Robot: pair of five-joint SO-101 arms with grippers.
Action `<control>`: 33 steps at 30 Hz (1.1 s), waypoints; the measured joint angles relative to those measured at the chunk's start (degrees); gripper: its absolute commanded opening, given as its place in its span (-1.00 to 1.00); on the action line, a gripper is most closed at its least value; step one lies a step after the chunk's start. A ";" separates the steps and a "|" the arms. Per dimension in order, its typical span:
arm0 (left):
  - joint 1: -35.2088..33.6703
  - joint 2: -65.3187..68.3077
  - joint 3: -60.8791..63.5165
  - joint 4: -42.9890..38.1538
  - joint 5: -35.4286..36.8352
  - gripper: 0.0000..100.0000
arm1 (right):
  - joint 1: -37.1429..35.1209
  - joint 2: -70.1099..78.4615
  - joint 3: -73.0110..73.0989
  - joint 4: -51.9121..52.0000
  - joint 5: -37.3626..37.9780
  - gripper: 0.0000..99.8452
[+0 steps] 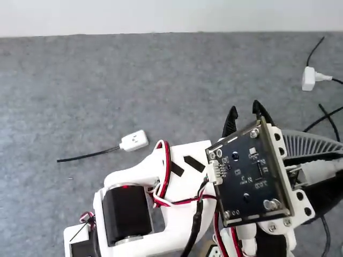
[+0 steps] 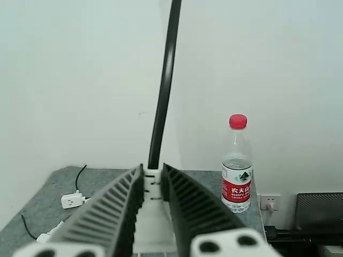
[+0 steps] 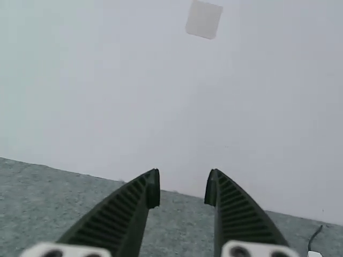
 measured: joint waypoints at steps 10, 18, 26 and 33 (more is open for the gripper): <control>3.16 0.00 0.00 0.00 0.00 -0.98 | -0.35 -5.71 -0.09 3.08 0.00 -0.67; 2.81 0.00 0.00 0.88 0.00 -0.98 | 4.13 -5.63 -0.09 3.08 0.00 -0.67; 2.73 0.00 -0.09 3.43 0.00 -0.98 | 6.15 -5.63 -0.09 3.08 0.00 -0.67; 2.64 -2.73 -0.09 3.69 0.00 -0.98 | 10.02 -5.63 0.18 3.08 0.00 -0.67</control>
